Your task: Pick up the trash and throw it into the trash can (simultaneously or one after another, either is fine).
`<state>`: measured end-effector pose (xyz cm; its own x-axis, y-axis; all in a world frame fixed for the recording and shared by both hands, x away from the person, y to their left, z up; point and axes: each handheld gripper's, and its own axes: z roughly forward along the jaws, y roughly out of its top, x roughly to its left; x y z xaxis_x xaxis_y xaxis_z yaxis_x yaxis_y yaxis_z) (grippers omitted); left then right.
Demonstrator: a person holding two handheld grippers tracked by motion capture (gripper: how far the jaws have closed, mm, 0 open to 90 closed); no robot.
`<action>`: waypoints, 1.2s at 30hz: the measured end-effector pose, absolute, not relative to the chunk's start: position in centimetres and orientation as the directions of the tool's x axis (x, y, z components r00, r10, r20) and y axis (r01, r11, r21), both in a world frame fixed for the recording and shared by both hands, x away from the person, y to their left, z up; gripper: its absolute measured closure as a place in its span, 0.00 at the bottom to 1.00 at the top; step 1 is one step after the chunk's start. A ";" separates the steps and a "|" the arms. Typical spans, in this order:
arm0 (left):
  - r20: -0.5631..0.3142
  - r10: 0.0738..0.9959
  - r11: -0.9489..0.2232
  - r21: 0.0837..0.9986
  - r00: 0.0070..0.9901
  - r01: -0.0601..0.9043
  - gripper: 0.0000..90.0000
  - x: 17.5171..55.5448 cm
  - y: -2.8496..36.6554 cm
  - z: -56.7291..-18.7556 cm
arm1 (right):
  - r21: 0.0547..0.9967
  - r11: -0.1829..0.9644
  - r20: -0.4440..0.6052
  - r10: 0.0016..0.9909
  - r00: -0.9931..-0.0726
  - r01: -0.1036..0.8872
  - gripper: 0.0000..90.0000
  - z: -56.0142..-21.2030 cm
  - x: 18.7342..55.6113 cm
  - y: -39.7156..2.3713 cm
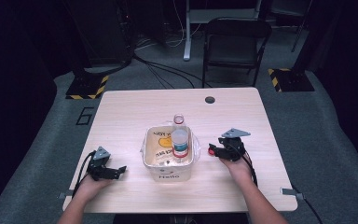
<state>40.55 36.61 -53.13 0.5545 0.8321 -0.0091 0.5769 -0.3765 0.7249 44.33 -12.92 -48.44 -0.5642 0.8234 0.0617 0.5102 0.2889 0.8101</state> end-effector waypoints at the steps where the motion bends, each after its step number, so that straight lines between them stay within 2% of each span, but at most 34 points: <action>1: -0.010 0.832 -0.376 0.725 0.554 0.577 0.04 40.6 36.6 -53.1 | 0.808 0.295 0.058 0.822 -0.567 0.510 0.52 -48.7 44.5 -12.8; 17: -0.014 0.833 -0.372 0.726 0.553 0.578 0.04 40.5 36.6 -53.1 | 0.780 0.296 0.068 0.836 -0.545 0.551 0.53 -51.3 45.1 -12.1; 27: -0.013 0.834 -0.371 0.727 0.552 0.578 0.04 40.5 36.6 -53.1 | 0.772 0.306 0.064 0.835 -0.546 0.558 0.53 -51.8 45.2 -11.9; 33: -0.014 0.833 -0.372 0.726 0.553 0.578 0.04 40.5 36.6 -53.1 | 0.763 0.318 0.058 0.833 -0.550 0.562 0.63 -51.9 45.2 -11.7; 36: -0.013 0.834 -0.371 0.728 0.552 0.577 0.04 40.6 36.6 -53.1 | 0.760 0.323 0.057 0.831 -0.553 0.564 0.64 -52.0 45.2 -11.7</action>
<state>40.55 36.59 -53.14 0.5522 0.8336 -0.0130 0.5771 -0.3709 0.7276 45.23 -11.69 -51.95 -0.5533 0.8310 0.0574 0.5640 0.3230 0.7600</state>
